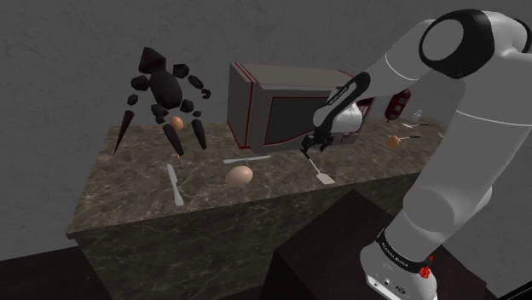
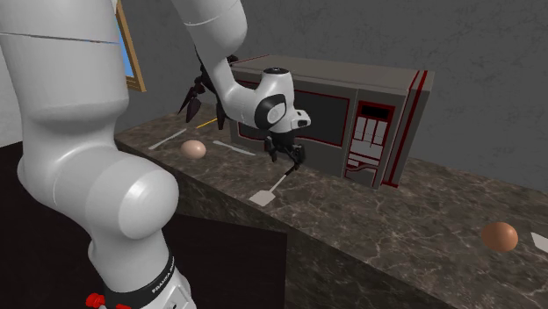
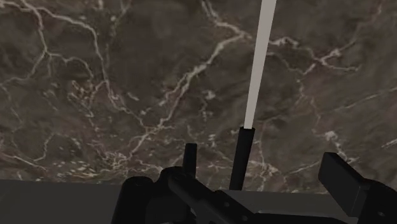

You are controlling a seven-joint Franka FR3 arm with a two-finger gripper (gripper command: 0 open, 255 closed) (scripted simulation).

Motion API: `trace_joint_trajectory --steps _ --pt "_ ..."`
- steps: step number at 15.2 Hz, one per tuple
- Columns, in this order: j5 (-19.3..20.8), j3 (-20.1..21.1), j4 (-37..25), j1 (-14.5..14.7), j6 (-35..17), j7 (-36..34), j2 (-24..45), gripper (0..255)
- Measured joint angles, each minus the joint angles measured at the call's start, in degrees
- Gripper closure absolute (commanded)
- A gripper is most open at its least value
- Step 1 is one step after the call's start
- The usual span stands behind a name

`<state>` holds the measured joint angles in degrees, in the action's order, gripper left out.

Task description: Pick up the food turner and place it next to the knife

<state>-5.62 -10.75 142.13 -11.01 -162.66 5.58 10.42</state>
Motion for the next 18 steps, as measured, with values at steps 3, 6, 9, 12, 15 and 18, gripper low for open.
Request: trace_joint_trajectory --steps 3,6,9,12,15,18 --pt "-0.72 0.32 0.92 -0.70 -0.68 0.72 1.52 0" --pt "-1.34 0.86 0.16 -0.79 2.32 0.83 3.55 0" --pt "-1.47 0.98 0.06 -0.81 2.60 0.85 3.90 0" --pt "-1.51 1.01 0.06 -0.82 2.59 0.88 3.98 255" --pt "-1.52 1.01 0.06 -0.82 2.59 0.88 3.98 255" --pt "-1.52 1.01 0.05 -0.83 2.59 0.88 3.98 255"
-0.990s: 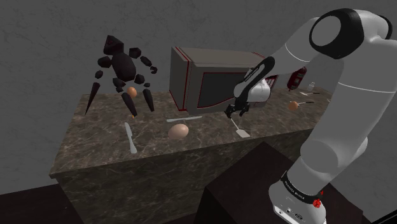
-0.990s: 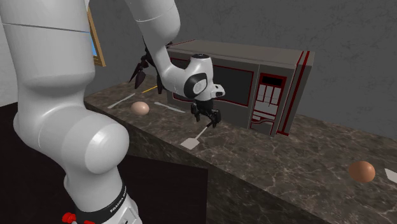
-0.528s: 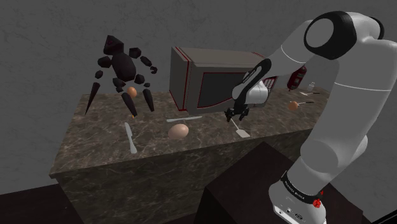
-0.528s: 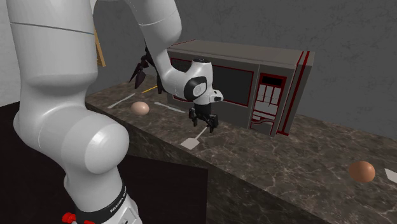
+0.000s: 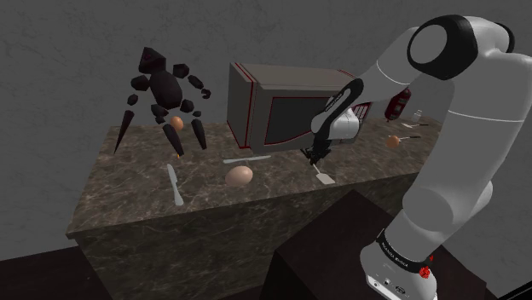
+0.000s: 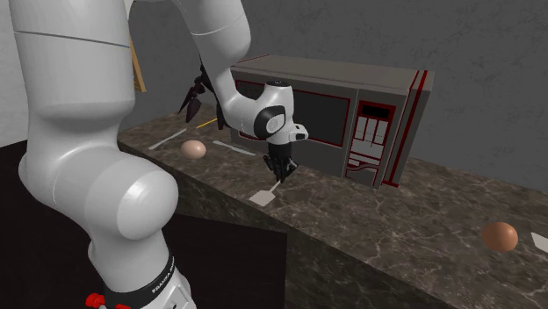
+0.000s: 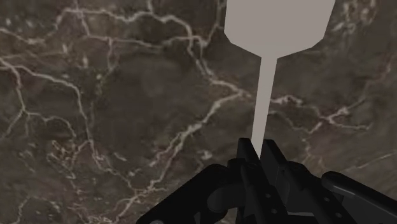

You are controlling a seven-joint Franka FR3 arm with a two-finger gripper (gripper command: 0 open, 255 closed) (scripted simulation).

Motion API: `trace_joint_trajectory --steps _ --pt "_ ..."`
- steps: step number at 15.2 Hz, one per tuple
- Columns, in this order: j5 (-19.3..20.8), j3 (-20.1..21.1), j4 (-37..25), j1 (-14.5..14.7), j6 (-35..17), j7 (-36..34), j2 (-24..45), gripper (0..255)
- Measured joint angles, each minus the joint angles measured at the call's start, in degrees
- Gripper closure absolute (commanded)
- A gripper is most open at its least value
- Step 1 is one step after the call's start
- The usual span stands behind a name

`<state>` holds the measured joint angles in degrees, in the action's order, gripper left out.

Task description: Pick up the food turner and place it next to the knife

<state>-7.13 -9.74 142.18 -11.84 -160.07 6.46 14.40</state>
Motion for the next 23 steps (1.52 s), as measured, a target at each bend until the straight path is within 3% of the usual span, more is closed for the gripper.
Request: trace_joint_trajectory --steps 5,19,23 --pt "0.47 -0.31 0.05 0.16 0.86 -0.28 -0.92 255" --pt "5.83 -2.32 -0.30 1.32 11.69 -4.19 -11.68 255" --pt "6.85 -0.23 0.02 3.78 12.21 -9.49 -12.53 255"
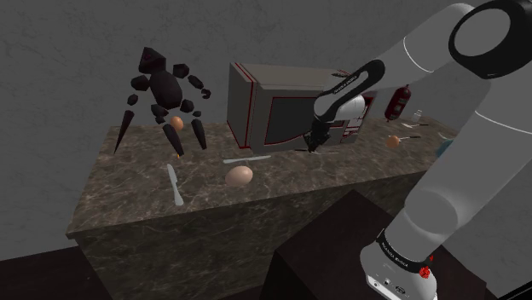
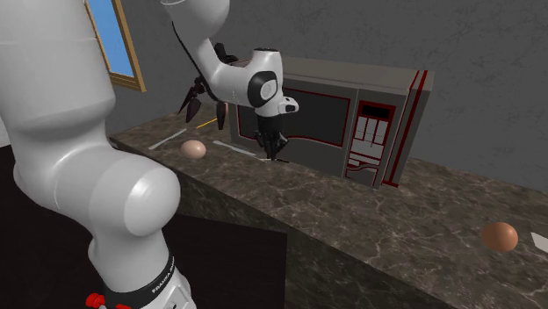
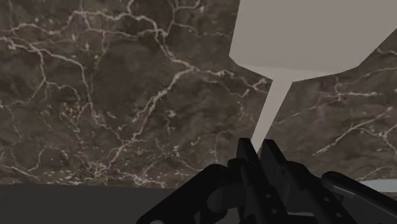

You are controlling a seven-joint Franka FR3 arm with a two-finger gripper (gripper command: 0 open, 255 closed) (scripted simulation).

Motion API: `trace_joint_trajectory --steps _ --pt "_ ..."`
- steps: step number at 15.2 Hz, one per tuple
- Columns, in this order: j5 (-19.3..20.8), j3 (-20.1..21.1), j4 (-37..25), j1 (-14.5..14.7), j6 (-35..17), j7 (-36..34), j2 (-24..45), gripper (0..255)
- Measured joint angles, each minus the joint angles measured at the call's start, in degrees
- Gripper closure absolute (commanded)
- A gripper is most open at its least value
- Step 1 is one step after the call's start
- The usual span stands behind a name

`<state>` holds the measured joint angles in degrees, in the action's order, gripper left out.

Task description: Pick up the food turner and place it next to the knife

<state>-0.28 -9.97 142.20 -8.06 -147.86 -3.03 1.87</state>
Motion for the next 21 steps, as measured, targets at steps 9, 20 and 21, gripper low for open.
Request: trace_joint_trajectory --steps 9,20,21 --pt "2.03 6.67 -1.03 7.25 0.41 -15.59 0.77 255" --pt "4.70 13.55 -9.71 16.39 3.85 -33.57 6.52 255" --pt "4.87 13.93 -11.39 17.03 4.71 -34.70 7.40 255"
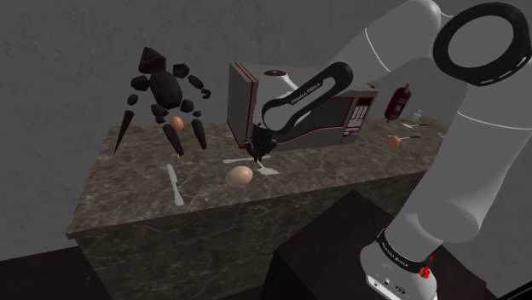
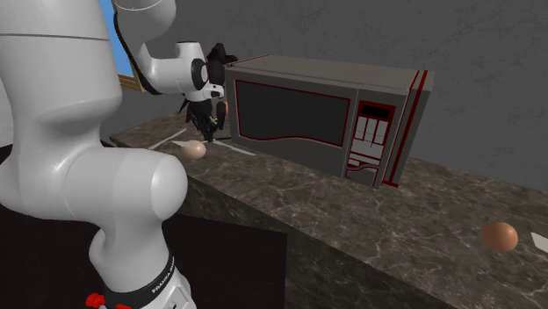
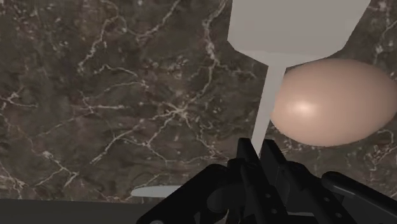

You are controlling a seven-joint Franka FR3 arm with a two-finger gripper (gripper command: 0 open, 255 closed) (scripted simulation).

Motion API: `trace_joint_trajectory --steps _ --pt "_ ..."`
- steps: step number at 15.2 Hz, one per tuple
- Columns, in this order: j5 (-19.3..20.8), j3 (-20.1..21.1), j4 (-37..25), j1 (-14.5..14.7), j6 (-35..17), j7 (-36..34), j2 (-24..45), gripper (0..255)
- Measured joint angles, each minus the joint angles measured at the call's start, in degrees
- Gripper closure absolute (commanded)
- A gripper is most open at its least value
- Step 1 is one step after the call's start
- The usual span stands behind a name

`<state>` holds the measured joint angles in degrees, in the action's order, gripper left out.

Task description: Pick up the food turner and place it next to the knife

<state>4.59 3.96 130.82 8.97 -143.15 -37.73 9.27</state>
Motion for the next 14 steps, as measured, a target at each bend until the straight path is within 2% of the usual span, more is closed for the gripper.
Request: trace_joint_trajectory --steps 4,10,14 --pt "1.29 1.61 -5.14 3.38 1.58 -5.82 3.85 255" --pt "3.09 3.23 -16.80 8.62 6.20 -13.33 11.39 255" --pt "3.80 3.39 -18.64 10.07 5.61 -15.41 13.95 255"
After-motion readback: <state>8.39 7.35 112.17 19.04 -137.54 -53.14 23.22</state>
